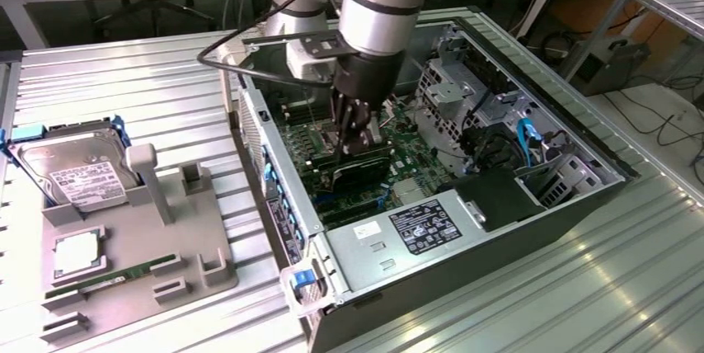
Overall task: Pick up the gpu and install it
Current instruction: 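Insert the gpu into the slot, then press down on the gpu until it lock into place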
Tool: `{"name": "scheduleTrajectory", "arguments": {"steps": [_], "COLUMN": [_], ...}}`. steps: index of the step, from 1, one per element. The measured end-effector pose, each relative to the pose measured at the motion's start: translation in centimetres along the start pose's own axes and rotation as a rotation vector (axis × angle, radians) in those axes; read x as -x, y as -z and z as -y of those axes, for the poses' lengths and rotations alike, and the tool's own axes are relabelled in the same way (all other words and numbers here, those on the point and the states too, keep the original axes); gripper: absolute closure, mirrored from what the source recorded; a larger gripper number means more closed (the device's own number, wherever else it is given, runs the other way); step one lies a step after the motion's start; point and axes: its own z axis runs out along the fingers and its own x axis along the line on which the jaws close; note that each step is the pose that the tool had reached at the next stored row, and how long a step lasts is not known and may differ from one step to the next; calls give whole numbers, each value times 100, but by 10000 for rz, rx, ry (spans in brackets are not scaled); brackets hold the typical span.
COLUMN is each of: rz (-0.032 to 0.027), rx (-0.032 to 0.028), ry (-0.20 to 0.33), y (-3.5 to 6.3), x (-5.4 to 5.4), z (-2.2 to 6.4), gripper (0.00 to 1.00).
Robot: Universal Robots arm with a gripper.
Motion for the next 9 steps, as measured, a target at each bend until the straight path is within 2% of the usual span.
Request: {"name": "scheduleTrajectory", "arguments": {"steps": [2, 9], "rz": [-3, 1], "rx": [2, 2], "ry": [0, 0], "y": [69, 70], "x": [-4, -4], "z": [-4, -4], "gripper": [89, 89]}}
